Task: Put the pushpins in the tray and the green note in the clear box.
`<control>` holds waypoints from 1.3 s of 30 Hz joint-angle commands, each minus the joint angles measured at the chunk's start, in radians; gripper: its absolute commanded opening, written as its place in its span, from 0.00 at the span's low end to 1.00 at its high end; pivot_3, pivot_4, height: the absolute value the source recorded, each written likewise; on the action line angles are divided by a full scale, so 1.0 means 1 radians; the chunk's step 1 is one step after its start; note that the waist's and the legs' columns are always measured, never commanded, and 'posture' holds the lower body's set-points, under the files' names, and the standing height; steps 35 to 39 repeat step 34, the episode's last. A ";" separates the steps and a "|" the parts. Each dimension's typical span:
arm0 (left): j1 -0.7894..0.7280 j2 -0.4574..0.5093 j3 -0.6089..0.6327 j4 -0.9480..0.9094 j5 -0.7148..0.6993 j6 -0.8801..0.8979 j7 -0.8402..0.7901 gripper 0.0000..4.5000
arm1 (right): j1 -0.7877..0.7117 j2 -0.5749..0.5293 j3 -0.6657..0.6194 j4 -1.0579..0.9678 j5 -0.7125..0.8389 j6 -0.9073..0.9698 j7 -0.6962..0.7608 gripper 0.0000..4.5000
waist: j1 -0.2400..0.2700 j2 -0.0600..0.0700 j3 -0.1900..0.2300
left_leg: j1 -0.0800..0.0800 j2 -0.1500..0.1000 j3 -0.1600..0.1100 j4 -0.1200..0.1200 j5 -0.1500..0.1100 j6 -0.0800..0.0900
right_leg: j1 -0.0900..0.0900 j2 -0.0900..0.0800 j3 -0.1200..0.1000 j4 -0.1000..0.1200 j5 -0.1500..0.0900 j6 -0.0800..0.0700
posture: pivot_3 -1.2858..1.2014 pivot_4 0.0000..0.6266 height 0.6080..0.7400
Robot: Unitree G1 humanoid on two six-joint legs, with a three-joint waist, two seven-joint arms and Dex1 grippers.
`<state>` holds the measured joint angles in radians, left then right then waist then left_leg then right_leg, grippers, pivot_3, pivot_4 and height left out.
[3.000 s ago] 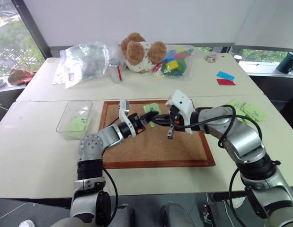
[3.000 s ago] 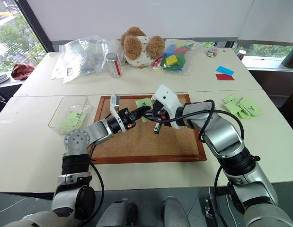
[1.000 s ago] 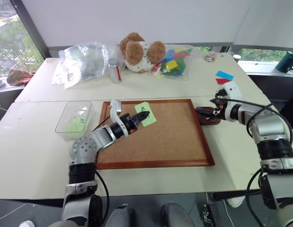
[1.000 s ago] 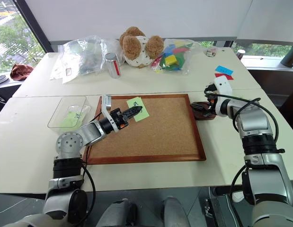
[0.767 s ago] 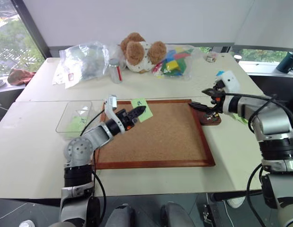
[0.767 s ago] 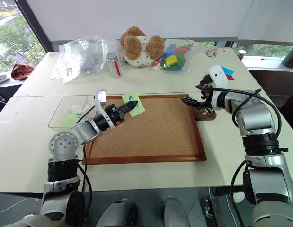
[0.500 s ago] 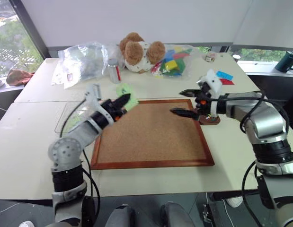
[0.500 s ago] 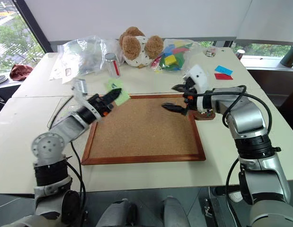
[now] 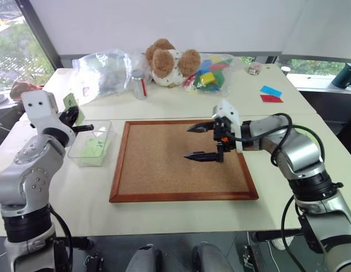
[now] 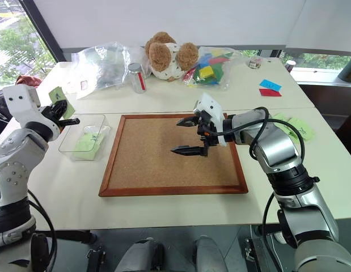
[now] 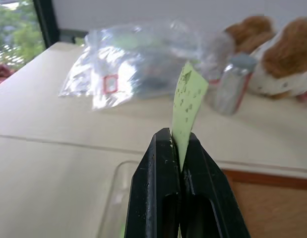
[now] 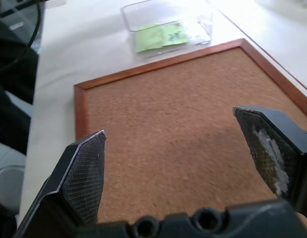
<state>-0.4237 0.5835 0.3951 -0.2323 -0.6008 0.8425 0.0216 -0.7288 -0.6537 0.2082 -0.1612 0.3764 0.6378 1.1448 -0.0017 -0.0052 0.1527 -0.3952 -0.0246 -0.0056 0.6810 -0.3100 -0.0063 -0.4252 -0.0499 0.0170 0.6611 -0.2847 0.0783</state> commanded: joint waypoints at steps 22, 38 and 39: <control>-0.118 0.093 -0.011 0.038 0.005 0.080 -0.280 1.00 | 0.057 -0.078 -0.089 -0.082 0.020 -0.003 -0.048 1.00 | -0.007 -0.001 0.000 | -0.002 0.000 0.000 -0.001 -0.001 0.002 | -0.002 -0.001 0.000 0.000 0.000 0.000 | 0.52 0.24 1.00; 0.044 0.190 -0.134 -0.192 -0.206 0.107 -0.712 1.00 | 0.155 -0.194 -0.171 -0.096 0.020 0.017 -0.073 1.00 | -0.017 0.000 0.001 | -0.002 0.000 0.000 -0.002 -0.001 0.001 | -0.002 -0.001 0.000 -0.002 0.000 0.000 | 0.52 0.24 1.00; 0.044 0.190 -0.134 -0.192 -0.206 0.107 -0.712 1.00 | 0.155 -0.194 -0.171 -0.096 0.020 0.017 -0.073 1.00 | -0.017 0.000 0.001 | -0.002 0.000 0.000 -0.002 -0.001 0.001 | -0.002 -0.001 0.000 -0.002 0.000 0.000 | 0.52 0.24 1.00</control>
